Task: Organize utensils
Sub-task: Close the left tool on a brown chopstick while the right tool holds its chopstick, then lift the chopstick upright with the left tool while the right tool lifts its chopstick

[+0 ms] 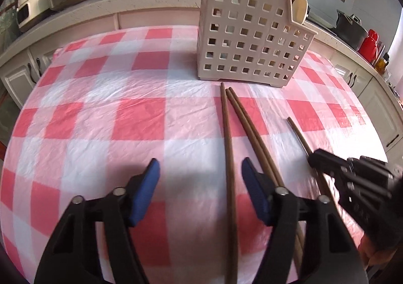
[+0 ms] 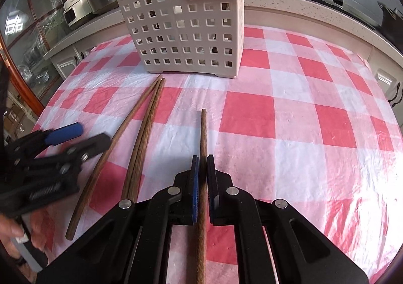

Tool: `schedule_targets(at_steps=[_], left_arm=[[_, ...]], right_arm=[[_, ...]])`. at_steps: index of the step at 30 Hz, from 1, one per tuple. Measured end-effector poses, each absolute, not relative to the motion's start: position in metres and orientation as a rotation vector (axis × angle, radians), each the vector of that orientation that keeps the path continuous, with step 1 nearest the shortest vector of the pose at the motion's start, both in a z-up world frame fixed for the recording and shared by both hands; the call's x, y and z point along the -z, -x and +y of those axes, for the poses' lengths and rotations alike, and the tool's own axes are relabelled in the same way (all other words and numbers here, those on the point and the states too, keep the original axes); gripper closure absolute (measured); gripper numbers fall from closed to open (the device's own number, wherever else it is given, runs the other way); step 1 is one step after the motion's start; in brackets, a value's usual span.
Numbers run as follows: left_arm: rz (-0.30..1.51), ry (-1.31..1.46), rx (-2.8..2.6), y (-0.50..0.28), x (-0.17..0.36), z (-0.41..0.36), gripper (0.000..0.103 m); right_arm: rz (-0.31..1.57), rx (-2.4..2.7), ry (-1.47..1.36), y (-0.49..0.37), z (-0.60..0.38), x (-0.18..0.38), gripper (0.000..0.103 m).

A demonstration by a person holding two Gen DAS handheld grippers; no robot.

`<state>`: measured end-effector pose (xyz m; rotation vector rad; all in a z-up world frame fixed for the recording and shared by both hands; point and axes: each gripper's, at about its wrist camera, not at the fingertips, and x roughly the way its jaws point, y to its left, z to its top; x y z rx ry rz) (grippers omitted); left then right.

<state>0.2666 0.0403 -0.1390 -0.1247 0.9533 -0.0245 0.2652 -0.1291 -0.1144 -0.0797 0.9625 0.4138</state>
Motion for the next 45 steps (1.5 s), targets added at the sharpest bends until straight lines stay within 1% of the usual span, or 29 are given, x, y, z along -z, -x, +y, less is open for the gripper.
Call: schedule_targets(at_steps=[1, 9, 14, 17, 19, 29, 35, 36, 38, 45], left_arm=[[0.958, 0.123, 0.026, -0.271, 0.140, 0.039, 0.048], [0.971, 0.036, 0.018, -0.310, 0.141, 0.018, 0.065], [0.972, -0.005, 0.023, -0.321, 0.142, 0.014, 0.078], [0.961, -0.044, 0.031, -0.319, 0.142, 0.009, 0.082], [0.954, -0.060, 0.031, -0.318, 0.143, 0.007, 0.083], [0.978, -0.077, 0.013, -0.324, 0.142, 0.001, 0.083], [0.957, -0.116, 0.017, -0.320, 0.143, -0.002, 0.083], [0.953, -0.117, 0.022, -0.319, 0.143, -0.002, 0.085], [0.949, -0.099, 0.050, -0.318, 0.143, -0.002, 0.096], [0.923, -0.056, 0.072, -0.308, 0.139, 0.003, 0.097]], right_arm=[[0.961, -0.416, 0.077, -0.265, -0.129, 0.114, 0.097], [0.957, -0.437, 0.056, -0.264, -0.133, 0.115, 0.097], [0.957, -0.454, 0.041, -0.264, -0.137, 0.115, 0.097], [0.952, -0.452, 0.046, -0.264, -0.136, 0.115, 0.097], [0.949, -0.450, 0.054, -0.263, -0.135, 0.115, 0.097], [0.967, -0.427, 0.143, -0.264, -0.127, 0.114, 0.097], [0.952, -0.419, 0.197, -0.262, -0.122, 0.114, 0.097], [0.949, -0.422, 0.200, -0.262, -0.122, 0.115, 0.097], [0.943, -0.426, 0.187, -0.263, -0.124, 0.115, 0.097], [0.872, -0.462, 0.126, -0.261, -0.131, 0.102, 0.097]])
